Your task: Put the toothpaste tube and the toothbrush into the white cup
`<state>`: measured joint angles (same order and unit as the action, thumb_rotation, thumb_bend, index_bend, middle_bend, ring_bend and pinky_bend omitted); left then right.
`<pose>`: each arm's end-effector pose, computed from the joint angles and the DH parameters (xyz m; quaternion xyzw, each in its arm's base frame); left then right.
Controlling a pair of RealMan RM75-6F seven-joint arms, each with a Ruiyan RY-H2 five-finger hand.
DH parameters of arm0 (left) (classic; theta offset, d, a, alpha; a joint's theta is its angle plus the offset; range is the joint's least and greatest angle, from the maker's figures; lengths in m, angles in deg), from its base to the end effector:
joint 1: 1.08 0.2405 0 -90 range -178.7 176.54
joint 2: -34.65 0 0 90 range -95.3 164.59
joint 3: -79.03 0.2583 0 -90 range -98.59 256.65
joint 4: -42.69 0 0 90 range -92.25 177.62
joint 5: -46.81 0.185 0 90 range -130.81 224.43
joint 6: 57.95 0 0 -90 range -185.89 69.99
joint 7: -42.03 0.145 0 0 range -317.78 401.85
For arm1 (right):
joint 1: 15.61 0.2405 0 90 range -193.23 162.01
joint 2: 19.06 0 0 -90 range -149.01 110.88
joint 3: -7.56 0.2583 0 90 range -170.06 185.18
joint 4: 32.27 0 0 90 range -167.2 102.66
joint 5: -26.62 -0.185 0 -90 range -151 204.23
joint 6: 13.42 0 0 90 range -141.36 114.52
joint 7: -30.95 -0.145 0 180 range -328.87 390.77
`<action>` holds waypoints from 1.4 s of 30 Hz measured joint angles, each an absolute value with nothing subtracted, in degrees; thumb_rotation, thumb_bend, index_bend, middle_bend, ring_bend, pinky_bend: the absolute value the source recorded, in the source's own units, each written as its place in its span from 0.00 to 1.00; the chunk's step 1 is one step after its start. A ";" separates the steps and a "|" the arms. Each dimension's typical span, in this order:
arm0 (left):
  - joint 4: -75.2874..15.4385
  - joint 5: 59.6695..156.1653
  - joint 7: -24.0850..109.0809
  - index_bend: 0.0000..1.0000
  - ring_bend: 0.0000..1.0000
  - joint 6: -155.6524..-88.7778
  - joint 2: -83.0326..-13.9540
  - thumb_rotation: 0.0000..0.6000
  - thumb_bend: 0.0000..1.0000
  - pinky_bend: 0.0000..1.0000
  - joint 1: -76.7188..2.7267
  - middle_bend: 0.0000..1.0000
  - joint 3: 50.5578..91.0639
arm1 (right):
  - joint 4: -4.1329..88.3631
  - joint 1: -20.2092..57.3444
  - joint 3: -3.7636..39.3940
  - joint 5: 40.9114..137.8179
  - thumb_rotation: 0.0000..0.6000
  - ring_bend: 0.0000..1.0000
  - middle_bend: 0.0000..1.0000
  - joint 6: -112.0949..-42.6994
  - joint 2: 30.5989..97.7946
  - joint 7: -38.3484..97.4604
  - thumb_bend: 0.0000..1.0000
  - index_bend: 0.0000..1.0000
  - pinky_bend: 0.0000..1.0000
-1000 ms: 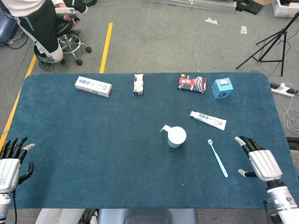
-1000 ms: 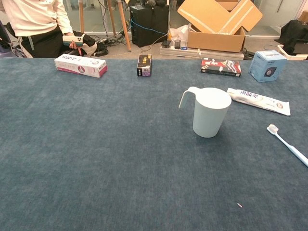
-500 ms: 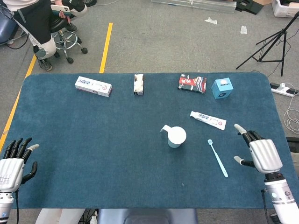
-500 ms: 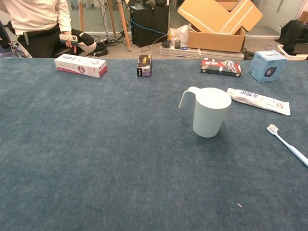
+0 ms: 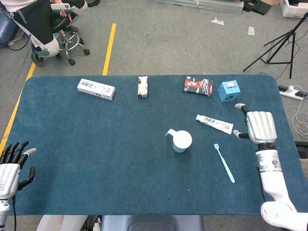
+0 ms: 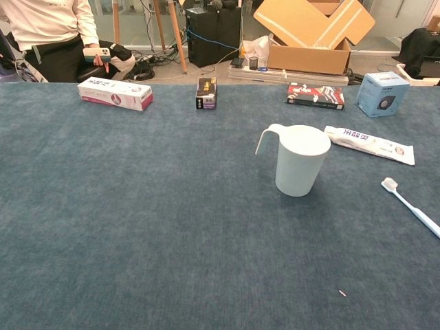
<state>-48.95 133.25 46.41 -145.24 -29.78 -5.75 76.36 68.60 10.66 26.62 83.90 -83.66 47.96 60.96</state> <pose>-0.3025 0.1786 0.1865 -0.6037 -0.3515 -0.3758 0.6089 -0.2209 -0.3188 0.1748 0.6021 -0.3458 0.3473 0.6303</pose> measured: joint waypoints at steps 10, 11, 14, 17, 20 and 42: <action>-49.59 133.62 44.84 0.22 0.02 -145.97 -28.78 1.00 0.50 0.03 -5.36 0.12 76.33 | 58.17 19.49 29.00 70.97 1.00 1.00 1.00 -81.00 56.51 69.43 0.03 0.35 1.00; -49.66 133.68 44.61 0.22 0.02 -146.07 -28.65 1.00 0.50 0.03 -5.31 0.12 76.32 | 56.26 20.52 29.04 69.45 1.00 1.00 1.00 -80.77 58.02 70.25 0.03 0.35 1.00; -49.81 133.86 44.09 0.22 0.02 -146.26 -28.37 1.00 0.50 0.03 -5.22 0.12 76.33 | 53.17 22.21 29.04 66.75 1.00 1.00 1.00 -80.37 60.57 71.67 0.03 0.35 1.00; -49.96 134.03 43.67 0.22 0.02 -146.36 -28.12 1.00 0.50 0.03 -5.13 0.12 76.39 | 50.22 23.78 29.01 63.81 1.00 1.00 1.00 -79.73 62.81 73.04 0.03 0.35 1.00; -50.08 134.18 43.24 0.22 0.02 -146.42 -27.93 1.00 0.50 0.03 -5.08 0.12 76.43 | 47.81 25.11 29.07 61.01 1.00 1.00 1.00 -78.68 64.81 73.75 0.03 0.34 1.00; -50.65 134.58 41.02 0.22 0.02 -146.83 -26.76 1.00 0.50 0.03 -4.76 0.12 76.46 | 32.54 31.48 29.50 50.82 1.00 1.00 1.00 -72.88 76.81 75.31 0.11 0.36 1.00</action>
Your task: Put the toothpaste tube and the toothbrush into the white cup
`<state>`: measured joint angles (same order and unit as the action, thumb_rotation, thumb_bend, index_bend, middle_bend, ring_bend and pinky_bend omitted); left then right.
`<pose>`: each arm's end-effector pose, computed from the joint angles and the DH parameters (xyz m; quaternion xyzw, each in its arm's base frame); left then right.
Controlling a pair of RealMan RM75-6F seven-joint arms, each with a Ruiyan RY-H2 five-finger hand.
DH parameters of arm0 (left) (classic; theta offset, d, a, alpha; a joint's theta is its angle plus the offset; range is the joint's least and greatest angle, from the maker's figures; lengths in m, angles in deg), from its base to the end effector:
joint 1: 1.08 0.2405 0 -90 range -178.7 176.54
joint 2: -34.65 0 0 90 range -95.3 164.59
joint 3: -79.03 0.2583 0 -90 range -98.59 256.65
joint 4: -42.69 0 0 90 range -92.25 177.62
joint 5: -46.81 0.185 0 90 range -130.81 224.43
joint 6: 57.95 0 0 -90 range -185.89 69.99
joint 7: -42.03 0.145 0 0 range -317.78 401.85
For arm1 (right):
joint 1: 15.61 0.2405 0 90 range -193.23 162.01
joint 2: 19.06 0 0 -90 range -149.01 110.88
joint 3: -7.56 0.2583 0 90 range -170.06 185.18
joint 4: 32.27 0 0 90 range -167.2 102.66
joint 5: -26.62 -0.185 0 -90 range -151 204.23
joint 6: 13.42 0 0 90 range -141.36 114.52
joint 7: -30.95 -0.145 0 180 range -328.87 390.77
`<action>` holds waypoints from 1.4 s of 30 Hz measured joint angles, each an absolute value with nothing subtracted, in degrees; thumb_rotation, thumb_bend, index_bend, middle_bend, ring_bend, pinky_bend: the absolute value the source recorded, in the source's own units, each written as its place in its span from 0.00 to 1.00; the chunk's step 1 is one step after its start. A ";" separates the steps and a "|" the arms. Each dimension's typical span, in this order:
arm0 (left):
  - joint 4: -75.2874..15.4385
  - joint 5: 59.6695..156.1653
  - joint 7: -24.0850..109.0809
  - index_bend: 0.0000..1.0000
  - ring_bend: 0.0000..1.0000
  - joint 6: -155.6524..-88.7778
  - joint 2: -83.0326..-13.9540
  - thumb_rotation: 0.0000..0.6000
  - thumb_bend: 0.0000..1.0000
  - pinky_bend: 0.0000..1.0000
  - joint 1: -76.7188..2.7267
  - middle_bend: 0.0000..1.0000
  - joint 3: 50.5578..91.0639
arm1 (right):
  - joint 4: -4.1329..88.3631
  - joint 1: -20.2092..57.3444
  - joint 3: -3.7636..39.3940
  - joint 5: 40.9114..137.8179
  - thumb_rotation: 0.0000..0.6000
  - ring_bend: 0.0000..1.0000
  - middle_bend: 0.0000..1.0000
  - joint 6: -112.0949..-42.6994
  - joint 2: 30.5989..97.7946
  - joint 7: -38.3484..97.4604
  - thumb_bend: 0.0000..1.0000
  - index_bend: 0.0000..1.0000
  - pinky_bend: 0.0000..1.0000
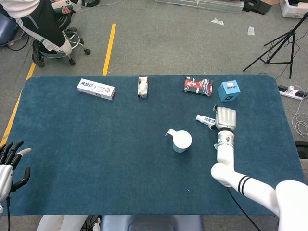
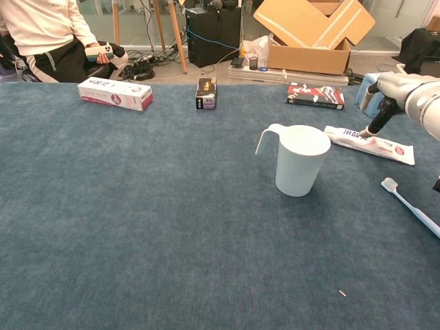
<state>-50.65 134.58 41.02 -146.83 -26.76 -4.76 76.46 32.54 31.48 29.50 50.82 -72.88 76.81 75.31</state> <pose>-0.2984 0.1726 0.2025 -0.5899 -0.3646 -0.4043 0.5964 -0.2231 -0.4116 0.0401 0.5668 -0.4673 0.2170 0.6428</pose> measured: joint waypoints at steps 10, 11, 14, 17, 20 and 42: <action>-50.84 134.48 40.27 0.22 0.02 -146.82 -26.36 1.00 0.50 0.03 -4.67 0.13 76.38 | 25.63 33.82 30.43 47.32 1.00 1.00 1.00 -69.81 80.53 76.81 0.12 0.37 1.00; -50.86 134.44 40.18 0.22 0.02 -146.77 -26.31 1.00 0.50 0.03 -4.67 0.13 76.38 | 24.86 34.05 30.51 47.08 1.00 1.00 1.00 -69.44 80.99 76.88 0.12 0.37 1.00; -50.94 134.43 40.01 0.22 0.02 -146.74 -26.18 1.00 0.50 0.03 -4.65 0.13 76.38 | 23.31 34.54 30.83 46.45 1.00 1.00 1.00 -68.30 81.99 76.89 0.13 0.38 1.00; -50.98 134.49 39.90 0.22 0.02 -146.78 -26.10 1.00 0.50 0.03 -4.62 0.13 76.39 | 22.29 34.95 31.06 46.08 1.00 1.00 1.00 -67.71 82.71 76.97 0.13 0.40 1.00; -50.98 134.49 39.87 0.22 0.02 -146.72 -26.07 1.00 0.50 0.03 -4.62 0.13 76.41 | 21.48 35.25 31.23 45.96 1.00 1.00 1.00 -67.48 83.30 77.03 0.14 0.40 1.00; -51.09 134.42 39.74 0.22 0.02 -146.65 -25.94 1.00 0.50 0.03 -4.58 0.14 76.36 | 14.85 36.68 32.72 45.04 1.00 1.00 1.00 -64.89 86.39 78.14 0.18 0.43 1.00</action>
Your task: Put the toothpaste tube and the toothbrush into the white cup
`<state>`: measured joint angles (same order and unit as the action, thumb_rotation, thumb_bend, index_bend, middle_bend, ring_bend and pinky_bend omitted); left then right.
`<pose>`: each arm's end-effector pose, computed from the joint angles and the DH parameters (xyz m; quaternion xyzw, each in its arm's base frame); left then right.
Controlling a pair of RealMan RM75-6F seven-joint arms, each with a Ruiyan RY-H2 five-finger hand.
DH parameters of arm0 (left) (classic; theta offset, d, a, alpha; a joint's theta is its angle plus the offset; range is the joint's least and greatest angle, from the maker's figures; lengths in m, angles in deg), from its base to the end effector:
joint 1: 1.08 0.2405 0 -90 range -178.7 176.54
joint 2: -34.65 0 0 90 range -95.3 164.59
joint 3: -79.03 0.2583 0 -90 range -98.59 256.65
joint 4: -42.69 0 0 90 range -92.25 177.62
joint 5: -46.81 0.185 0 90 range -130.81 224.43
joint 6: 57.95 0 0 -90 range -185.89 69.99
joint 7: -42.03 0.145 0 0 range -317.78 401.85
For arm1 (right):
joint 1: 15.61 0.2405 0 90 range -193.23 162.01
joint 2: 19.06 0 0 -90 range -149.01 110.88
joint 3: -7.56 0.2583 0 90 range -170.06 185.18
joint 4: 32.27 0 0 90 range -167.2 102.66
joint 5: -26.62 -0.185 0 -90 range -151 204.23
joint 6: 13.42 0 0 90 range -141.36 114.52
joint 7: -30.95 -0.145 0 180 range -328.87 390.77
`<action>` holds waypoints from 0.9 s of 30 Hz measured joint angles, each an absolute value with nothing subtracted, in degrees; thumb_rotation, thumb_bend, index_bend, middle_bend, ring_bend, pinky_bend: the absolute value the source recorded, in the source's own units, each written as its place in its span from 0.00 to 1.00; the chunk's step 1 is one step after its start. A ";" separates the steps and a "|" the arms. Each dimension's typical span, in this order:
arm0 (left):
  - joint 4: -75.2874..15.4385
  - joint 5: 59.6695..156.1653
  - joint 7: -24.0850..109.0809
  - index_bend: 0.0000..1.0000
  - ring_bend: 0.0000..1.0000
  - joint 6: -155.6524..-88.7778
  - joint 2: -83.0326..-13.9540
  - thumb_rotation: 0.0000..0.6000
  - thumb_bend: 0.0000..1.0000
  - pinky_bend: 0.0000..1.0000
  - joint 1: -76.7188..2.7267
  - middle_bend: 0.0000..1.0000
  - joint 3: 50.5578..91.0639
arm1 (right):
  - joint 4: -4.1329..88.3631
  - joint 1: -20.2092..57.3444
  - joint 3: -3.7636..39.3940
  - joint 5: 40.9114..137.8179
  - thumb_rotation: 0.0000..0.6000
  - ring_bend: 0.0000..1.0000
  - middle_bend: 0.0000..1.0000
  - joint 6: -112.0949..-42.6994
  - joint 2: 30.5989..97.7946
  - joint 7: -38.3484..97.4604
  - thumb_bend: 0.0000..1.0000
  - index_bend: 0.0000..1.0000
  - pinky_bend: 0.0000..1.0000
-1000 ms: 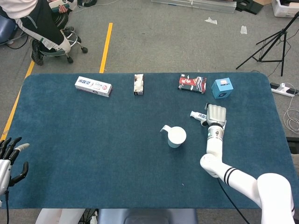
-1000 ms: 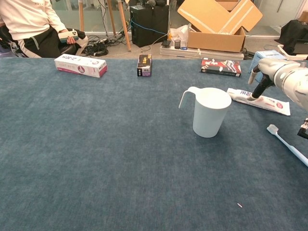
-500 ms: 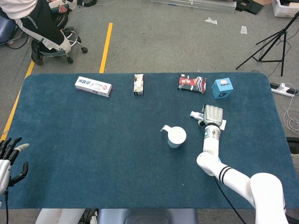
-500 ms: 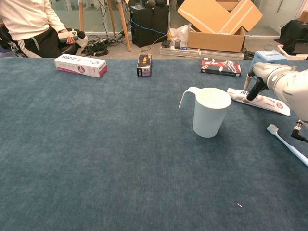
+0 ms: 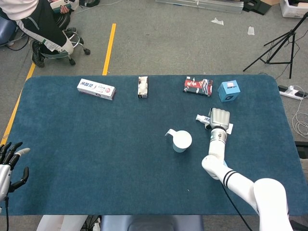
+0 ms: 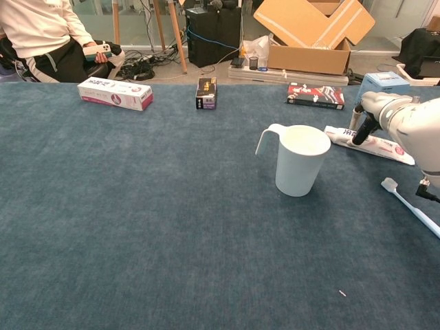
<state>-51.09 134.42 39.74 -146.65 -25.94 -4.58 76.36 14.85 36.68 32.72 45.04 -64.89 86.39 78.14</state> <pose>-0.2986 0.1720 0.2062 -0.5859 -0.3710 -0.4074 0.5943 -0.2239 -0.4319 0.0033 0.5544 -0.4998 0.1848 0.6394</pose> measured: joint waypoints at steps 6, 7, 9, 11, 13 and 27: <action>-51.15 134.39 39.57 0.22 0.02 -146.75 -25.82 1.00 0.50 0.03 -4.52 0.14 76.31 | 14.28 36.92 33.08 45.53 1.00 1.00 1.00 -64.40 87.11 77.88 0.20 0.44 1.00; -51.17 134.41 39.54 0.22 0.02 -146.79 -25.79 1.00 0.50 0.03 -4.50 0.14 76.31 | 14.24 36.94 33.11 45.61 1.00 1.00 1.00 -64.36 87.18 77.83 0.21 0.44 1.00; -51.23 134.45 39.50 0.22 0.02 -146.87 -25.74 1.00 0.50 0.03 -4.47 0.14 76.31 | 14.10 36.98 33.18 45.79 1.00 1.00 1.00 -64.35 87.36 77.78 0.21 0.44 1.00; -51.25 134.48 39.46 0.22 0.02 -146.91 -25.71 1.00 0.50 0.03 -4.44 0.14 76.32 | 13.92 37.03 33.27 45.85 1.00 1.00 1.00 -64.33 87.50 77.82 0.21 0.44 1.00; -51.26 134.48 39.45 0.22 0.02 -146.91 -25.69 1.00 0.50 0.03 -4.43 0.14 76.32 | 13.69 37.08 33.35 45.83 1.00 1.00 1.00 -64.28 87.63 77.93 0.21 0.44 1.00; -51.34 134.36 39.21 0.22 0.02 -146.94 -25.53 1.00 0.50 0.03 -4.38 0.15 76.23 | 11.29 37.64 34.09 46.36 1.00 1.00 1.00 -63.34 89.06 78.03 0.28 0.48 1.00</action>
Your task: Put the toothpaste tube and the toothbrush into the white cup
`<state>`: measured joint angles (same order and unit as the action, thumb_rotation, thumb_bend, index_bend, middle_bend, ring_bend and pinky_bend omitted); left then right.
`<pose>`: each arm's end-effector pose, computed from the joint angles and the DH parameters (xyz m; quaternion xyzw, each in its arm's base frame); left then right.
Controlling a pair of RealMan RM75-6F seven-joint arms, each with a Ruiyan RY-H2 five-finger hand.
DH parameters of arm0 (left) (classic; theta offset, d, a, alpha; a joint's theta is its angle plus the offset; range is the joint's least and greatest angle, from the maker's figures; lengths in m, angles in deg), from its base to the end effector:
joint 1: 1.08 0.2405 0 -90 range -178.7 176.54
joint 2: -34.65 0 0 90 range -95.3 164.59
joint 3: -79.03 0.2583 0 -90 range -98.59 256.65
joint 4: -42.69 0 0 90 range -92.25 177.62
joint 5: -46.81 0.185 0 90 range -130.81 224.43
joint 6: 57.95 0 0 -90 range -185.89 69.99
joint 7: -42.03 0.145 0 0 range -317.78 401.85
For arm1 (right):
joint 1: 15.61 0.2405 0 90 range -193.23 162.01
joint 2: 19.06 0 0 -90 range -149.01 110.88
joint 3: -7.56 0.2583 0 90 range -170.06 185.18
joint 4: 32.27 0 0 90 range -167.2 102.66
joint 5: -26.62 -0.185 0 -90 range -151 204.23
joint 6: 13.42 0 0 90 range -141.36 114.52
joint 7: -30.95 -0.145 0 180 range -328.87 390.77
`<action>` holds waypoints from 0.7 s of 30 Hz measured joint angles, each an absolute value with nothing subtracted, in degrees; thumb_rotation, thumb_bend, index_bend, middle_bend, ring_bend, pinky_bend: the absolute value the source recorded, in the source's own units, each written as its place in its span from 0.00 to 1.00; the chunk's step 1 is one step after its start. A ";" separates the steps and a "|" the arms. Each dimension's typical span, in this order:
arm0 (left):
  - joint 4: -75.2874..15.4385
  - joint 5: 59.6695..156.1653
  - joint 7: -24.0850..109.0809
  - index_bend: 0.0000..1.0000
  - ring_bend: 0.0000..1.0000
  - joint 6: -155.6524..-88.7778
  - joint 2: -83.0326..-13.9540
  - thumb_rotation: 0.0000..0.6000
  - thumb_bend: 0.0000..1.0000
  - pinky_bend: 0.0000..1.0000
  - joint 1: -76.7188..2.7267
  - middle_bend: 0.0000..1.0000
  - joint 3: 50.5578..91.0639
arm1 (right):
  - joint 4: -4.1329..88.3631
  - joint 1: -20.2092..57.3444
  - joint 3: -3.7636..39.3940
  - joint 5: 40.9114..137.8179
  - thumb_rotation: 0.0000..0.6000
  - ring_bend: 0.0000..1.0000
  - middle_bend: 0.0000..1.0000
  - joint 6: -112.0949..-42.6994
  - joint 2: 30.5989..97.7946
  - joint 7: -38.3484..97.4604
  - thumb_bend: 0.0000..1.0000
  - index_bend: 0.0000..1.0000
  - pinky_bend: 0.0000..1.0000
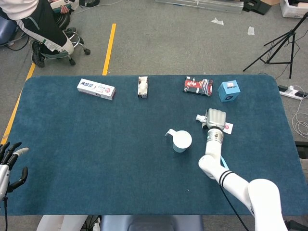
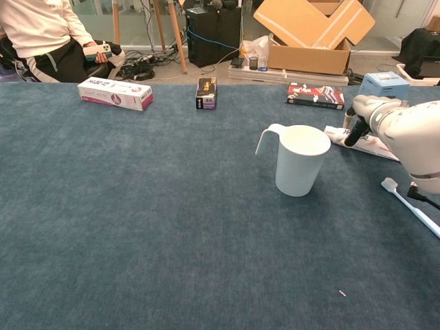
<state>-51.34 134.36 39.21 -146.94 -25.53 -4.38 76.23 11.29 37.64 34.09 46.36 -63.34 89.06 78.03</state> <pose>-0.2983 0.1713 0.2091 -0.5825 -0.3717 -0.4104 0.5951 -0.2179 -0.4345 -0.0078 0.5583 -0.4999 0.1880 0.6348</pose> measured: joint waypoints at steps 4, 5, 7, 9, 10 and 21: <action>-51.38 134.40 39.14 0.22 0.02 -146.98 -25.49 1.00 0.50 0.03 -4.36 0.15 76.22 | 10.99 37.66 34.29 46.59 1.00 1.00 1.00 -63.35 89.23 78.00 0.30 0.51 1.00; -51.39 134.42 39.13 0.22 0.02 -147.01 -25.49 1.00 0.50 0.03 -4.35 0.15 76.22 | 10.89 37.64 34.31 46.62 1.00 1.00 1.00 -63.31 89.29 78.04 0.30 0.52 1.00; -51.39 134.40 39.16 0.22 0.02 -147.00 -25.49 1.00 0.50 0.03 -4.34 0.15 76.22 | 10.71 37.60 34.30 46.67 1.00 1.00 1.00 -63.22 89.39 78.18 0.31 0.53 1.00; -51.38 134.37 39.20 0.22 0.02 -146.96 -25.49 1.00 0.50 0.03 -4.35 0.15 76.22 | 10.54 37.51 34.30 46.73 1.00 1.00 1.00 -63.05 89.48 78.25 0.32 0.54 1.00; -51.37 134.35 39.20 0.22 0.02 -146.94 -25.49 1.00 0.50 0.03 -4.35 0.15 76.22 | 10.47 37.46 34.29 46.76 1.00 1.00 1.00 -62.98 89.50 78.28 0.32 0.55 1.00; -51.28 133.90 38.96 0.22 0.02 -146.90 -25.41 1.00 0.50 0.03 -4.36 0.15 75.95 | 13.19 36.19 34.43 48.59 1.00 1.00 1.00 -63.04 88.21 76.03 0.35 0.61 1.00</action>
<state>-51.28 133.90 38.96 -146.90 -25.41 -4.36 75.95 13.19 36.19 34.43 48.59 -63.04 88.21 76.03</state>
